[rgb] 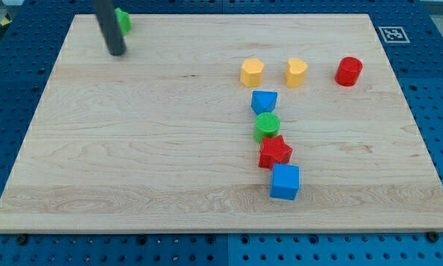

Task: Place the arm at the bottom center of the board

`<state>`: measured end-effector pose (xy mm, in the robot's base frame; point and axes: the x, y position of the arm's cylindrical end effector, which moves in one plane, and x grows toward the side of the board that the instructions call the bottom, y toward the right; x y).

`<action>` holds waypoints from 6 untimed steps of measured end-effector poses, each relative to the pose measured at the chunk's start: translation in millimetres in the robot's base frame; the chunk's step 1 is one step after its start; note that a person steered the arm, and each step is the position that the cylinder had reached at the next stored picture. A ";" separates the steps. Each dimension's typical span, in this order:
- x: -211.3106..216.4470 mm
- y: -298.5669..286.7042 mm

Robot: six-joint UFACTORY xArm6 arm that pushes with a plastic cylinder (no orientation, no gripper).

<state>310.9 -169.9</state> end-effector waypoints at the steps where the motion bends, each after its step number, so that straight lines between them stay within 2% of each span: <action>1: 12.3 13.5; 2: 12.3 13.5; 3: 50.2 32.9; 6: 255.0 153.2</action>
